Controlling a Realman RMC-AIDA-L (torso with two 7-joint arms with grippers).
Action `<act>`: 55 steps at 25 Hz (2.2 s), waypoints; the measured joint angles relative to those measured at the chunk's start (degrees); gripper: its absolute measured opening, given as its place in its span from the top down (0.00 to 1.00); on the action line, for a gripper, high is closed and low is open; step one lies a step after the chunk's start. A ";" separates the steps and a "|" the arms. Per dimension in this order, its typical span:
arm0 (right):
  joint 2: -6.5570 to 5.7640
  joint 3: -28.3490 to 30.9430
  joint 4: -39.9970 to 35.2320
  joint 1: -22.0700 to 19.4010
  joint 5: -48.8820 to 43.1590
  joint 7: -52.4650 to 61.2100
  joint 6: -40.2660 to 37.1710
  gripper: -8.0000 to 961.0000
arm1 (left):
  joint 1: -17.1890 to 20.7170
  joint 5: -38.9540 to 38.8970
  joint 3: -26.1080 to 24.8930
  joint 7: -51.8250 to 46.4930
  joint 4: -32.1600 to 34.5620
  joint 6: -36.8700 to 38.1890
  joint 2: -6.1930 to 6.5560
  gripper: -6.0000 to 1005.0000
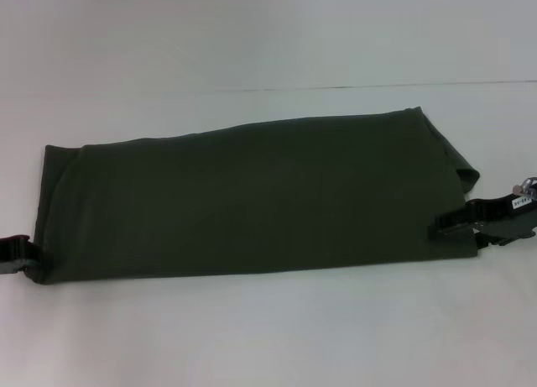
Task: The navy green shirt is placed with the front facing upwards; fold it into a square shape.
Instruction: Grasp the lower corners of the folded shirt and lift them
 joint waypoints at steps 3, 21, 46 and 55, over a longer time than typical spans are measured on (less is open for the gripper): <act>0.24 -0.05 0.00 0.02 -0.01 0.00 0.30 0.08 | 0.00 0.00 0.00 -0.04 0.00 0.00 0.00 0.92; 0.29 -2.26 -0.43 -0.34 -0.10 0.33 0.00 0.62 | 0.17 0.00 -0.18 0.06 0.28 0.43 0.09 0.92; 0.28 -7.50 -4.03 -0.92 -1.08 -6.25 -19.69 0.96 | 0.65 5.06 -3.07 -0.39 6.37 15.78 1.79 0.94; 1.80 -7.64 -4.21 -1.32 -1.42 -12.05 -29.04 0.96 | 1.12 10.10 -4.77 0.82 9.06 27.81 2.56 0.94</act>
